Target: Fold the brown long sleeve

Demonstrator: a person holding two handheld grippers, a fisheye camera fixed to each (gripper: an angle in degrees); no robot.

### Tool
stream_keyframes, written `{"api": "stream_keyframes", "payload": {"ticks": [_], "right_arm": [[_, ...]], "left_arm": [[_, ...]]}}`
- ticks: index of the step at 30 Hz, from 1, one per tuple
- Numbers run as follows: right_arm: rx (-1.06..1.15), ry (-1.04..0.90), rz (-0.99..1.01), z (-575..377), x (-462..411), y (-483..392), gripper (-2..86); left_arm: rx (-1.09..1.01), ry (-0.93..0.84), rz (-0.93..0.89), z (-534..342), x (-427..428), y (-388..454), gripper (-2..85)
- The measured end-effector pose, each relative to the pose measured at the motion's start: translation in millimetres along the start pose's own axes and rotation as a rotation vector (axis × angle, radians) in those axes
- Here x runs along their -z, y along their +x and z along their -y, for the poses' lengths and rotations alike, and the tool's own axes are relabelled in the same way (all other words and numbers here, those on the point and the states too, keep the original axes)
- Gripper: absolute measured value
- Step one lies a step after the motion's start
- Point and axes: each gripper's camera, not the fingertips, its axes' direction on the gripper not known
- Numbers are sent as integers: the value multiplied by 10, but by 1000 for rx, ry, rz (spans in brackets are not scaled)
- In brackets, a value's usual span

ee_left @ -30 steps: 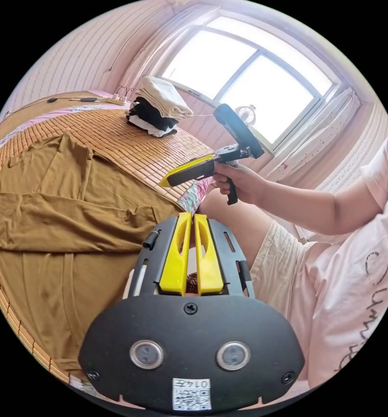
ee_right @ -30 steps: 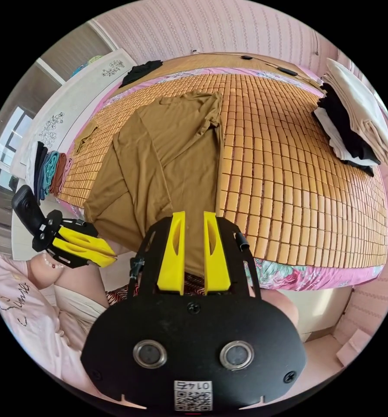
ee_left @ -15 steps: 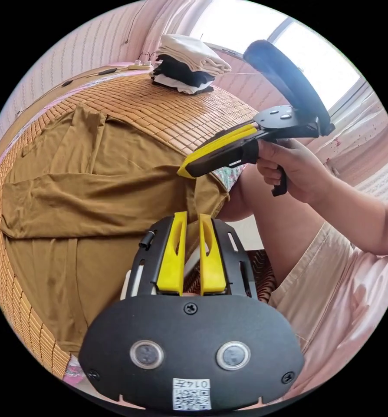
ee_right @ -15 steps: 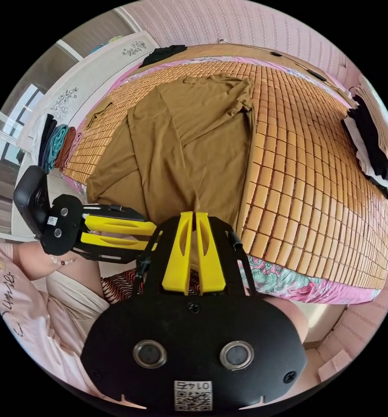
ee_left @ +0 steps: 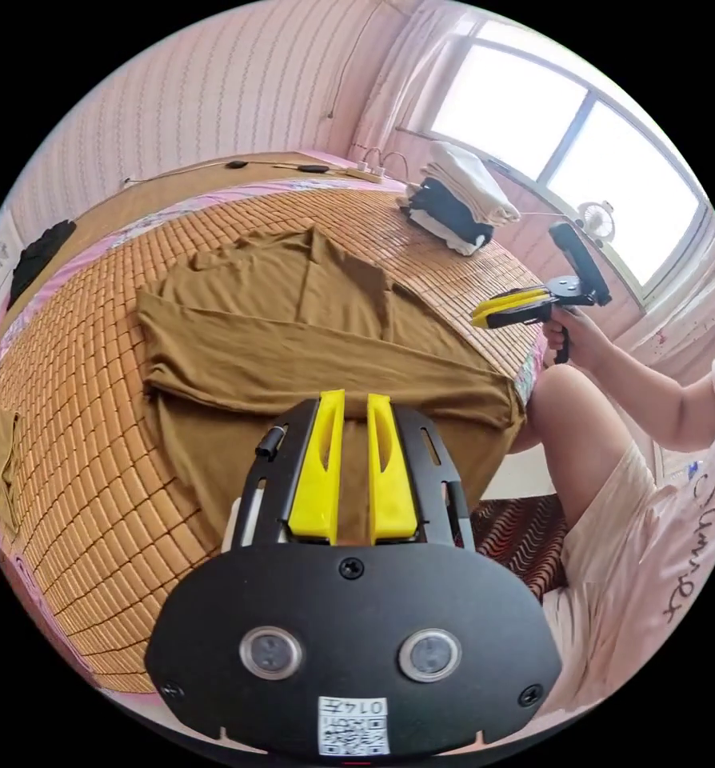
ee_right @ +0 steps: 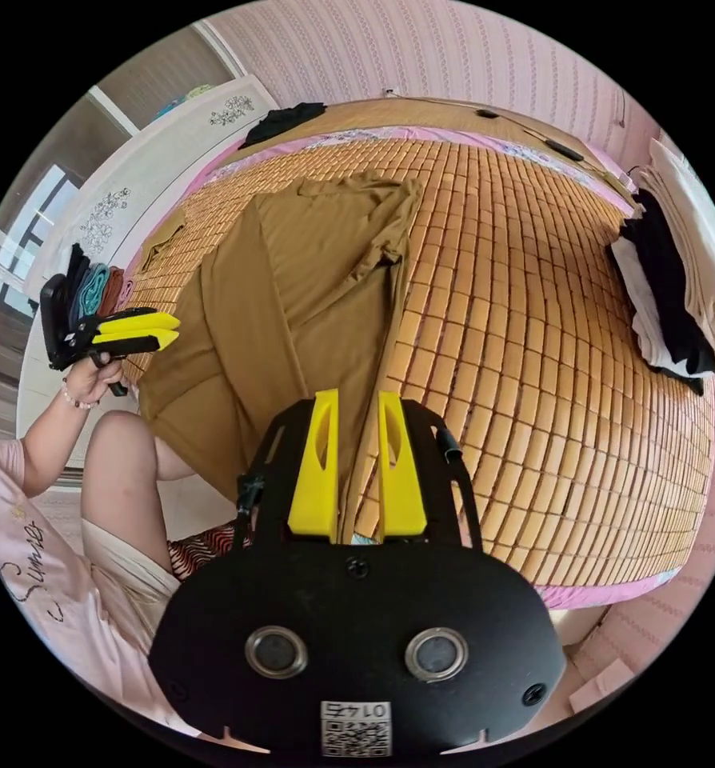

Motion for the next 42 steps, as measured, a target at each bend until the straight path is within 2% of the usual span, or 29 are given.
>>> {"api": "stream_keyframes", "payload": {"ticks": [4,6,10,14,16,17,20,25,31,35,38,42], "right_arm": [[61,77,-39,715,-97,172,136],[49,82,-45,1205,-263,329,142],[-9,97,-27,1799,-459,554,131],[-51,54,-39,2229,-732,700,61],[-42,10,-3,2342,-840,716,17],[-27,-16,-15,2398,-880,711,5],[-35,25,-80,2496,-743,753,-4],[-102,136,-32,2595,-257,884,-8],[60,274,11,2011,510,444,-8],[181,298,48,1050,1001,54,-7],[159,193,98,314,955,-88,-7],[8,-114,139,-446,122,-192,-8]], "left_arm": [[240,46,62,335,86,-1291,52],[303,53,93,513,58,-1673,55],[511,120,2,792,-118,-2406,83],[559,52,-31,1015,-416,-2745,79],[558,-6,-41,1129,-557,-2876,5],[553,-11,-36,1154,-567,-2896,2],[546,44,-9,1282,-470,-2960,-8],[489,208,-8,1462,5,-2863,-10],[269,242,-48,1141,695,-2342,-10],[153,218,-88,501,1083,-1831,-10],[149,138,-133,-169,1107,-1451,-10],[240,-130,-127,-914,498,-1152,-9]]}}
